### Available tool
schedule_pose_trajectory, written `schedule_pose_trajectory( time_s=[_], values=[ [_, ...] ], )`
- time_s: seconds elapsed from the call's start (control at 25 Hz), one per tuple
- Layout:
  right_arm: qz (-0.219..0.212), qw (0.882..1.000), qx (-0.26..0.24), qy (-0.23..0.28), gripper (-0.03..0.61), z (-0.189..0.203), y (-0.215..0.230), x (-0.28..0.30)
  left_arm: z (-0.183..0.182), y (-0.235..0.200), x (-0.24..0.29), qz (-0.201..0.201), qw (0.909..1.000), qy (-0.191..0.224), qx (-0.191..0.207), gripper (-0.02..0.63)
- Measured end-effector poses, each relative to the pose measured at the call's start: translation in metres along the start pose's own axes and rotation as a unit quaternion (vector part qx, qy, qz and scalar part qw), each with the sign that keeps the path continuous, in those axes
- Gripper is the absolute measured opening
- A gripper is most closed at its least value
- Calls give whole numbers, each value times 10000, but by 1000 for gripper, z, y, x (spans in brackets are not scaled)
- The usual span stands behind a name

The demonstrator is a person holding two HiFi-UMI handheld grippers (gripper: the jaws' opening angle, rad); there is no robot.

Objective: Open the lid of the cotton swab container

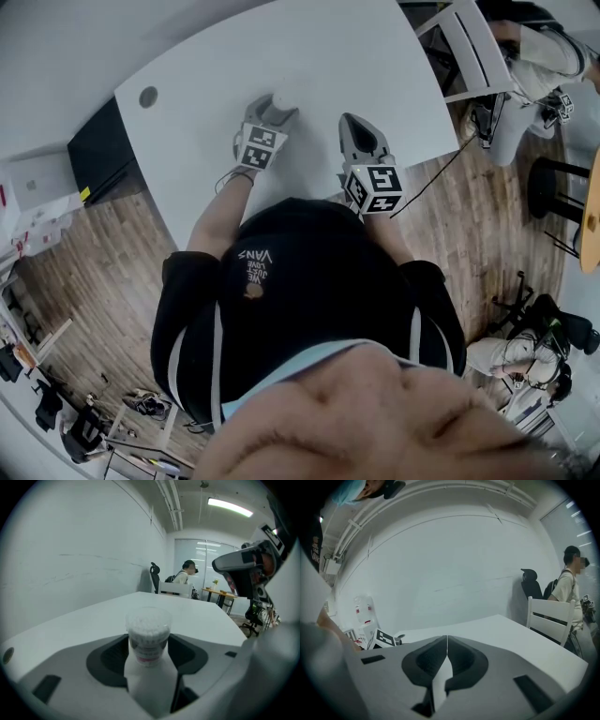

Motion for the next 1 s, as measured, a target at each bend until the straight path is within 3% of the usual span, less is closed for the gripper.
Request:
schedule_pose_trajectory(
  time_s=[0.4,1.0],
  values=[
    [-27,10000,-27,24,12,-2,-3,1,-4,-2,-4,120,9999,-76,-14,262],
    [-189,9997,-104,151,14,-9,-13,-1,-35,9,-28,313,9989,282,194,256]
  ],
)
Point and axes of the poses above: the fingertips, and each gripper's own axes: x forward along the fingers, y to its right, z out of its underside, the point moved 9 cm from there along -x, backward along the fingers, and after that the axes turned 14 degrees about y, right-handed, at the moved point
